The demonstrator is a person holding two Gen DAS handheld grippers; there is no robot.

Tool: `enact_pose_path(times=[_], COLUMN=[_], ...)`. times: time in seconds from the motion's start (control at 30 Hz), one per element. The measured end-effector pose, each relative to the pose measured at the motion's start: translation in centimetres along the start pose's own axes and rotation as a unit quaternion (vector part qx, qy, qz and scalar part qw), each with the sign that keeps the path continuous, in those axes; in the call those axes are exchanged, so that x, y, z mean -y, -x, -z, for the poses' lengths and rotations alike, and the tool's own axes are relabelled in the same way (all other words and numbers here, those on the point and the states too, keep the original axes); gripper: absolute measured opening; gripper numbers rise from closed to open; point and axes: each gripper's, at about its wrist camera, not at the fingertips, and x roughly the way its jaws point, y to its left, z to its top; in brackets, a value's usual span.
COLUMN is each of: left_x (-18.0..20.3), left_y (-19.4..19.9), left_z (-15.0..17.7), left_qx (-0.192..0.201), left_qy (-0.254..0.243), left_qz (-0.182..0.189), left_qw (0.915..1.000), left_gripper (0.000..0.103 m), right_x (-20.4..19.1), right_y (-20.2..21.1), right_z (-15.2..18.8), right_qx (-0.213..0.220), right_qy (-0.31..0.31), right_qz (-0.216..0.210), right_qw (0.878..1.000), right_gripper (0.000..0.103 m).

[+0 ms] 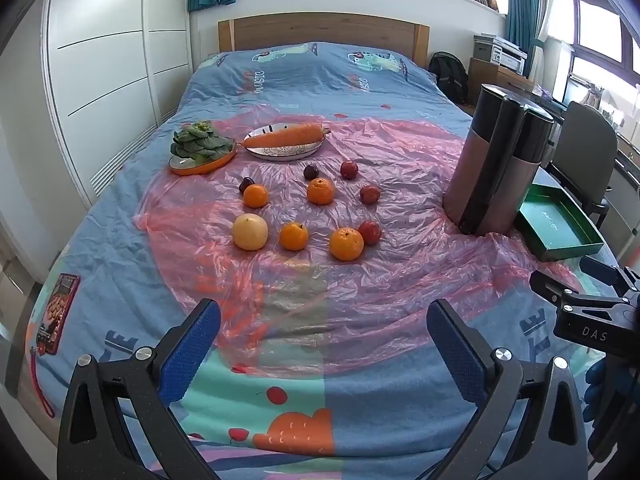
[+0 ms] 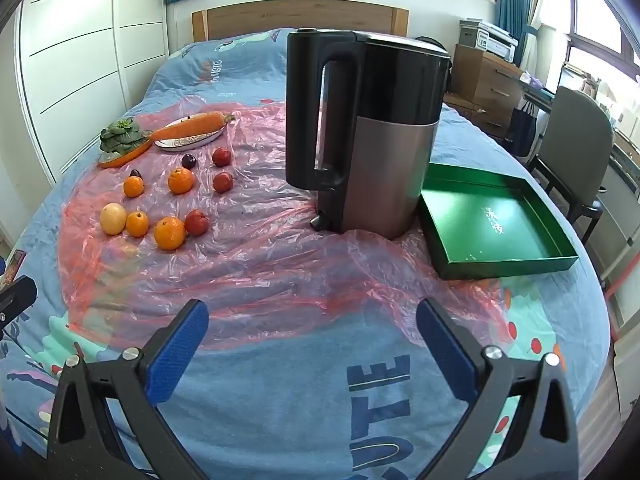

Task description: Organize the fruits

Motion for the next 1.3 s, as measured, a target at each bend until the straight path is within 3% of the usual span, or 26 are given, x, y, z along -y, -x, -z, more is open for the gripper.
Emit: enact_pose_path(times=[1.3], left_x=[-0.4], left_y=[-1.1], left_z=[0.2], left_qx=[-0.007], left_qy=[0.011], left_qz=[0.002], left_qw=[0.9999], left_gripper=[0.101], right_x=[-0.3], right_y=[-0.7], right_z=[0.3], right_qx=[-0.007], right_qy=[0.009], right_qz=[0.002], right_qw=[1.000], right_gripper=[0.103])
